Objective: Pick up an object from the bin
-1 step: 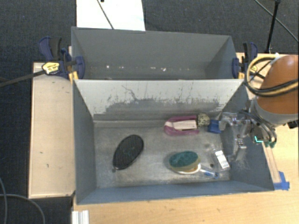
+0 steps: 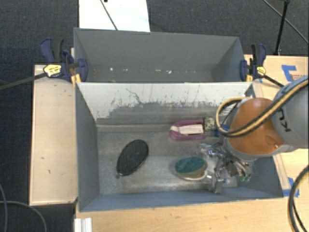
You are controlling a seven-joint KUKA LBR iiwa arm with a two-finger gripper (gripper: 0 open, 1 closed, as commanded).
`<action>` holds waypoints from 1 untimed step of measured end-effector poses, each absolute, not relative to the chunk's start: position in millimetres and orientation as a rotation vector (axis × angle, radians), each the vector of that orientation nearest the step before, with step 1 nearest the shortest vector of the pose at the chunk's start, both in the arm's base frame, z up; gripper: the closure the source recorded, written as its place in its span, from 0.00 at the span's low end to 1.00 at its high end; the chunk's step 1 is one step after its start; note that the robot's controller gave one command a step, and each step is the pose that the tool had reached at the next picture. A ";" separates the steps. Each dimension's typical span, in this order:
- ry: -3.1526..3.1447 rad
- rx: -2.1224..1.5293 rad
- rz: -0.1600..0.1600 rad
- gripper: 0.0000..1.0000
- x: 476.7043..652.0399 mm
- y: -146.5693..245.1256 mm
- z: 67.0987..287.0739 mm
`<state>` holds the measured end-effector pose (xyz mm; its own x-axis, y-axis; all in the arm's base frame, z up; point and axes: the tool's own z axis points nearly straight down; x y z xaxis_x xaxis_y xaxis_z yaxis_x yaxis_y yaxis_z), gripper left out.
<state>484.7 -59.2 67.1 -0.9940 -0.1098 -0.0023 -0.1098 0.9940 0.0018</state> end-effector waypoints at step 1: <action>3.133 -0.132 0.007 0.00 500.7 17.3 70.4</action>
Offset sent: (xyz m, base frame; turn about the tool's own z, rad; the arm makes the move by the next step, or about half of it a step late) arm 0.0146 0.0706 0.0029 0.0331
